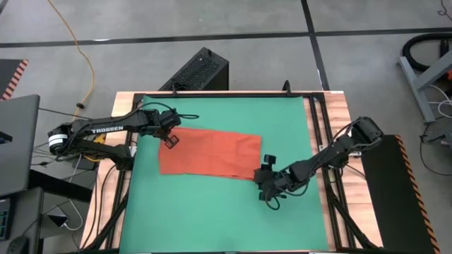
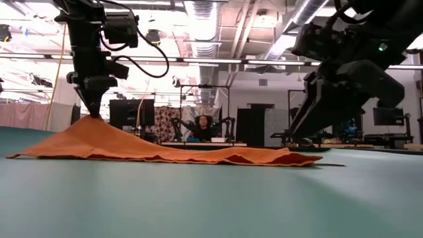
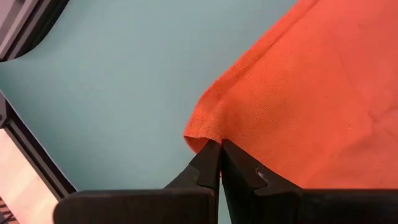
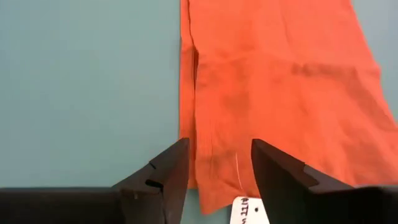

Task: Roll towel
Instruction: Fold the orange towel

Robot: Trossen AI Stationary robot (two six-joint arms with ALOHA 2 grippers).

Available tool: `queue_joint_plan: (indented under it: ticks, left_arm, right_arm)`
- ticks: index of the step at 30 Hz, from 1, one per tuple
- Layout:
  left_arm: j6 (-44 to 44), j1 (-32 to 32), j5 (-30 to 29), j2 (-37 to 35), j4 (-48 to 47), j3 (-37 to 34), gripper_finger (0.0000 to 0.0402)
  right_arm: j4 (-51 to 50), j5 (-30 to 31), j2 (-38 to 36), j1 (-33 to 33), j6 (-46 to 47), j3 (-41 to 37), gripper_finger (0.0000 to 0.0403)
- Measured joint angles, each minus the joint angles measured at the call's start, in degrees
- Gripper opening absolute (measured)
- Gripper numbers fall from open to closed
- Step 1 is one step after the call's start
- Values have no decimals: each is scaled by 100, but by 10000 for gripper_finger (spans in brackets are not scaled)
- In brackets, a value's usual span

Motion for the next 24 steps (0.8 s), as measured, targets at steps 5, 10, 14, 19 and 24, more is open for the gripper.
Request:
queue_joint_plan:
  ticks: [5,10,14,19,24]
  left_arm:
    - [-3,0,5,0,0,0,0]
    - [-10,-2,129,0,4,-2,0]
    - [-14,0,159,0,11,-4,0]
    - [-14,-2,157,0,11,-4,0]
    - [-14,-2,155,0,18,-4,0]
  right_arm:
    - [185,0,423,6,-201,17,203]
    - [-103,303,772,4,-247,324,202]
    - [-261,343,936,-39,-247,419,195]
    - [-277,359,1020,-51,-225,424,178]
    - [-326,605,963,-46,-150,460,137]
